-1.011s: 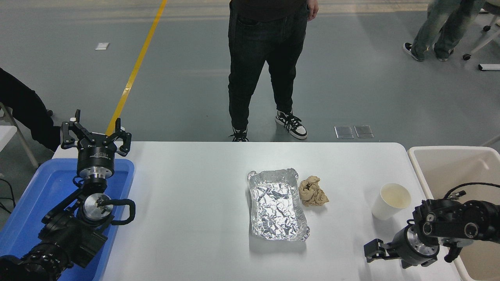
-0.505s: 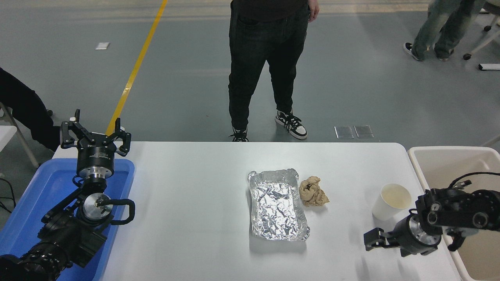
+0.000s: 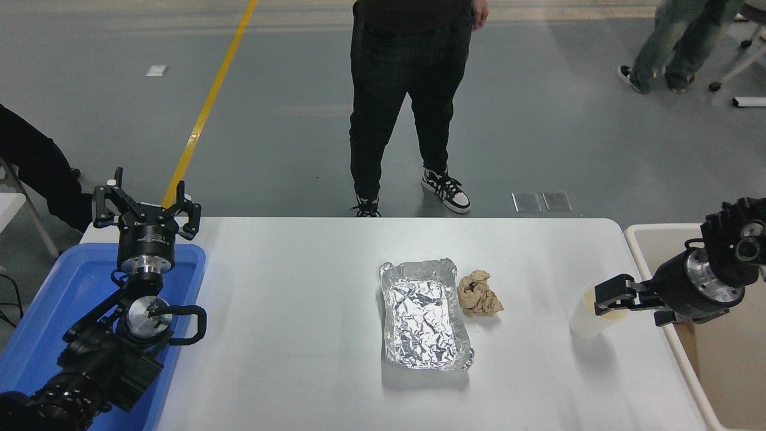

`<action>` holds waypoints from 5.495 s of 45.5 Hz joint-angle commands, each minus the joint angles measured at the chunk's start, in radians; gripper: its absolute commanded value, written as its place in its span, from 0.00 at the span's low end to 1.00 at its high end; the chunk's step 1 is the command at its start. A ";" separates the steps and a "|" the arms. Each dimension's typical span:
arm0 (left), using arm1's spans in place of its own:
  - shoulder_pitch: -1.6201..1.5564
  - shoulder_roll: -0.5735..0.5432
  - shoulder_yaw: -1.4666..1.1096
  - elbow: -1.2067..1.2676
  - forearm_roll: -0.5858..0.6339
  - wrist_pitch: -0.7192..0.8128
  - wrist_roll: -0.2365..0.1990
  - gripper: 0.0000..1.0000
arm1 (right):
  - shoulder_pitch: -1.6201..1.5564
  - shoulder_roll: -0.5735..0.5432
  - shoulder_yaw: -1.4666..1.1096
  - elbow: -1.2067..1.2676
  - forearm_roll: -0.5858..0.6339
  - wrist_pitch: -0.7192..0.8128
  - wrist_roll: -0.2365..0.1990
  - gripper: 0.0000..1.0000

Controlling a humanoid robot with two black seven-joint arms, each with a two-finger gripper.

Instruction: Pick up paper cup place in dustbin

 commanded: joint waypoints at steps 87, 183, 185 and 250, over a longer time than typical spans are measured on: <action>0.000 0.003 0.000 0.000 0.001 -0.002 0.000 0.99 | 0.072 0.276 -0.189 -0.091 -0.131 0.008 0.015 1.00; -0.002 0.002 0.000 0.000 0.003 -0.002 0.002 0.99 | -0.350 0.216 0.043 -0.334 -0.146 -0.248 0.008 0.00; -0.002 0.002 0.000 0.000 0.003 -0.002 0.002 0.99 | -0.286 0.201 0.006 -0.280 -0.135 -0.247 0.008 0.00; 0.000 0.005 0.000 0.000 0.000 0.000 0.000 0.99 | 0.206 -0.143 -0.566 -0.469 -0.071 -0.154 0.042 0.00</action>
